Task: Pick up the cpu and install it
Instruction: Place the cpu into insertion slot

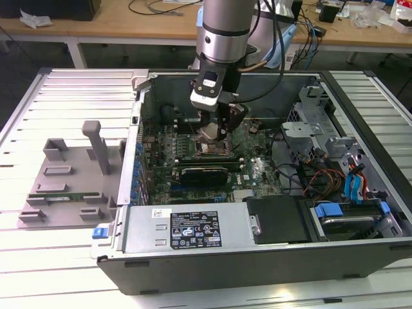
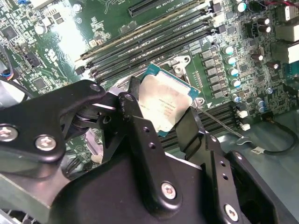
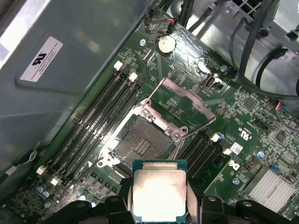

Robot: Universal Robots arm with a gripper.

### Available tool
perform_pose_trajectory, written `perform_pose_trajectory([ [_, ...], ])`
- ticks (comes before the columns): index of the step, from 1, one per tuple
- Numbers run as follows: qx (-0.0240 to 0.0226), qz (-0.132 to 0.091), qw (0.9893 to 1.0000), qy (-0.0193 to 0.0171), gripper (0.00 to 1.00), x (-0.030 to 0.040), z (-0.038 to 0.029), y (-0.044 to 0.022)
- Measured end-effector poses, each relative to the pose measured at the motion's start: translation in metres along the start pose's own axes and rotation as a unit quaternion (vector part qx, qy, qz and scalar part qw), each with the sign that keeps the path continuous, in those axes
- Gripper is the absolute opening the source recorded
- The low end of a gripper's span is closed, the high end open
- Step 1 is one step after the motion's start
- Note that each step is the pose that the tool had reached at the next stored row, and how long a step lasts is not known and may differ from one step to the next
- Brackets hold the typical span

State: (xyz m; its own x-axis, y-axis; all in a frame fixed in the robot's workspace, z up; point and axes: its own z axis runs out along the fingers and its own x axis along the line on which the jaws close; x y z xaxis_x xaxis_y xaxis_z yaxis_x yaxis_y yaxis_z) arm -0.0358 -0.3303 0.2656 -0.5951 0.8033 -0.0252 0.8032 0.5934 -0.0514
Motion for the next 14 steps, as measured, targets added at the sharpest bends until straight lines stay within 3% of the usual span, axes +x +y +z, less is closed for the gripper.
perform_pose_trajectory([
  [7, 0.0013, 0.039, 0.9992, 0.0015, 0.55, 0.0, 0.0, 0.0],
  [12, 0.0023, 0.065, 0.9979, 0.0024, 0.55, 0.0, 0.0, 0.0],
  [14, 0.003, 0.082, 0.9967, 0.0029, 0.55, 0.0, 0.0, 0.0],
])
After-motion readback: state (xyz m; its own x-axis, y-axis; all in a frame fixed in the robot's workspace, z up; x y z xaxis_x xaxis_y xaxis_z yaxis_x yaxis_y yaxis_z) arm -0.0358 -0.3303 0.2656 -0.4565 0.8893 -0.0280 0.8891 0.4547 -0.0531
